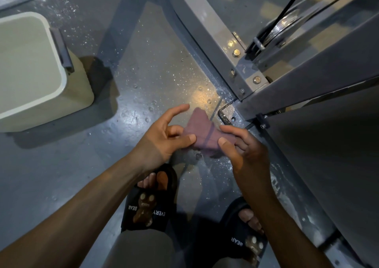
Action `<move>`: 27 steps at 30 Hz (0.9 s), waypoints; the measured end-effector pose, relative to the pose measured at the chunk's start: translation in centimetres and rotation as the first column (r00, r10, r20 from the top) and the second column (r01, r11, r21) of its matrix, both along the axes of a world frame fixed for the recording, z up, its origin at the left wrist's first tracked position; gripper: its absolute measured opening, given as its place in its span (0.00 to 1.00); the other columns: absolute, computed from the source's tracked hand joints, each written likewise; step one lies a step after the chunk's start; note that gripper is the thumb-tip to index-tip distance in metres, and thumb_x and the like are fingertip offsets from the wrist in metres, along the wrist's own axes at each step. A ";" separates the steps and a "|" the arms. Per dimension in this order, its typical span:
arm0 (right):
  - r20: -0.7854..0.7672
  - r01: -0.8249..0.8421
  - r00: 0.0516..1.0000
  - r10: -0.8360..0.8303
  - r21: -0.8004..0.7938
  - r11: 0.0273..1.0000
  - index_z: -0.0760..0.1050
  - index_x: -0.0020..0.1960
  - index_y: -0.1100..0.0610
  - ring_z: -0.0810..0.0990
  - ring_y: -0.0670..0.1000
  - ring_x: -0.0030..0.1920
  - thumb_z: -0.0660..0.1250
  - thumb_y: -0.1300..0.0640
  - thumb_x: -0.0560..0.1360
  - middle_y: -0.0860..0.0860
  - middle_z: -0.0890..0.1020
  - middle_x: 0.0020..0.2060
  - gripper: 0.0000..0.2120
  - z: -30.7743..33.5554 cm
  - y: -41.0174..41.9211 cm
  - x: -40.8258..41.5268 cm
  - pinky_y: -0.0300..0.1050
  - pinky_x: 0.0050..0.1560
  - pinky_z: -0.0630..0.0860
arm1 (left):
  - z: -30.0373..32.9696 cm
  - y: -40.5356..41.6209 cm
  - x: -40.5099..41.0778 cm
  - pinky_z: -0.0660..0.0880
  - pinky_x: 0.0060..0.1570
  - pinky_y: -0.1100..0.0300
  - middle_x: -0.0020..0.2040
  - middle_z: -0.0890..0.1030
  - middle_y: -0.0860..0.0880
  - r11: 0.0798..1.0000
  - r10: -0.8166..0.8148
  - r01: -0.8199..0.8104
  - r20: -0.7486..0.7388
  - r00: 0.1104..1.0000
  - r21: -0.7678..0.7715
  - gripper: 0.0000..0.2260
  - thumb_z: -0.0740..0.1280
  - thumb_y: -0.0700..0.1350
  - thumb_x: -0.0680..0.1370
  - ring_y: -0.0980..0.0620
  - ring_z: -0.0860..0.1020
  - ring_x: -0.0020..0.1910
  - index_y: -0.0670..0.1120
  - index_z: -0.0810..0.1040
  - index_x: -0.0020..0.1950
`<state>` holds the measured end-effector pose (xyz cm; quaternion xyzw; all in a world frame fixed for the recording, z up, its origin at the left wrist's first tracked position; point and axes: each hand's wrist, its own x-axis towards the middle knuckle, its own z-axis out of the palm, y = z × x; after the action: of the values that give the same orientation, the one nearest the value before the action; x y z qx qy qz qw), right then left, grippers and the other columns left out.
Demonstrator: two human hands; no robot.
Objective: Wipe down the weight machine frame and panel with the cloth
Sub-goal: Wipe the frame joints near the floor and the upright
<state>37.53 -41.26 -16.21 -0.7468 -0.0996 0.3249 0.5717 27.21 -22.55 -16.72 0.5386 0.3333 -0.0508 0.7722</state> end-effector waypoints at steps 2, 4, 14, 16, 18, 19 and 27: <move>0.041 0.003 0.999 -0.002 -0.035 0.999 0.82 0.59 0.55 0.87 0.45 0.49 0.70 0.64 0.79 0.43 0.88 0.47 0.10 -0.2 -0.1 -0.1 0.36 0.46 0.81 | 0.1 0.1 -0.2 0.78 0.56 0.52 0.43 0.80 0.38 0.999 -0.004 0.001 0.057 0.998 0.051 0.31 0.71 0.33 0.76 0.43 0.81 0.46 0.52 0.69 0.76; 0.053 0.011 0.999 -0.008 -0.051 0.999 0.82 0.59 0.55 0.87 0.46 0.48 0.71 0.64 0.79 0.45 0.88 0.47 0.10 -0.3 -0.3 0.0 0.35 0.46 0.81 | 0.2 0.1 -0.2 0.80 0.57 0.53 0.44 0.83 0.40 0.984 -0.068 0.051 0.095 0.993 0.169 0.24 0.72 0.33 0.76 0.47 0.83 0.47 0.47 0.76 0.71; 0.185 -0.090 0.973 0.141 -0.259 0.962 0.81 0.60 0.53 0.85 0.43 0.50 0.77 0.61 0.74 0.45 0.86 0.51 0.16 -0.2 -0.7 0.3 0.42 0.52 0.83 | -0.8 0.5 -0.3 0.73 0.61 0.56 0.56 0.78 0.55 0.691 -0.301 0.220 -0.002 0.954 0.688 0.06 0.75 0.47 0.77 0.54 0.75 0.60 0.54 0.83 0.53; 0.200 -0.095 0.967 0.157 -0.290 0.952 0.81 0.57 0.52 0.84 0.43 0.49 0.76 0.58 0.75 0.45 0.85 0.51 0.12 -0.3 -0.7 0.3 0.42 0.49 0.82 | -0.7 0.9 0.0 0.72 0.64 0.54 0.59 0.79 0.54 0.760 -0.384 0.304 0.020 0.923 0.575 0.04 0.72 0.47 0.79 0.53 0.77 0.63 0.50 0.81 0.53; 0.221 -0.123 0.955 0.198 -0.312 0.942 0.80 0.52 0.51 0.82 0.44 0.50 0.75 0.53 0.76 0.47 0.83 0.52 0.08 -0.5 -0.6 0.7 0.40 0.46 0.79 | -0.5 1.2 0.5 0.77 0.57 0.55 0.51 0.82 0.51 0.822 -0.414 0.355 0.040 0.909 0.445 0.06 0.70 0.45 0.81 0.54 0.81 0.53 0.44 0.78 0.55; 0.209 -0.141 0.954 0.213 -0.313 0.939 0.80 0.50 0.52 0.81 0.45 0.51 0.74 0.50 0.74 0.48 0.81 0.53 0.08 -0.6 -0.6 0.9 0.39 0.47 0.77 | -0.4 1.3 0.7 0.78 0.50 0.58 0.47 0.82 0.49 0.862 -0.385 0.344 0.039 0.922 0.371 0.06 0.69 0.42 0.82 0.54 0.80 0.47 0.40 0.77 0.56; -0.363 -0.100 0.931 0.048 -0.127 0.987 0.79 0.47 0.55 0.79 0.55 0.35 0.70 0.53 0.68 0.54 0.83 0.35 0.10 -0.8 -0.6 1.0 0.50 0.38 0.74 | 0.7 1.2 1.9 0.73 0.34 0.66 0.43 0.75 0.40 0.971 -0.238 0.237 -0.008 0.971 -0.018 0.16 0.70 0.38 0.79 0.54 0.75 0.36 0.41 0.75 0.66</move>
<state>38.58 -41.84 -16.98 -0.7098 0.0018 0.4833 0.5124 29.14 -21.30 -16.03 0.5679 0.2698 -0.1482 0.7634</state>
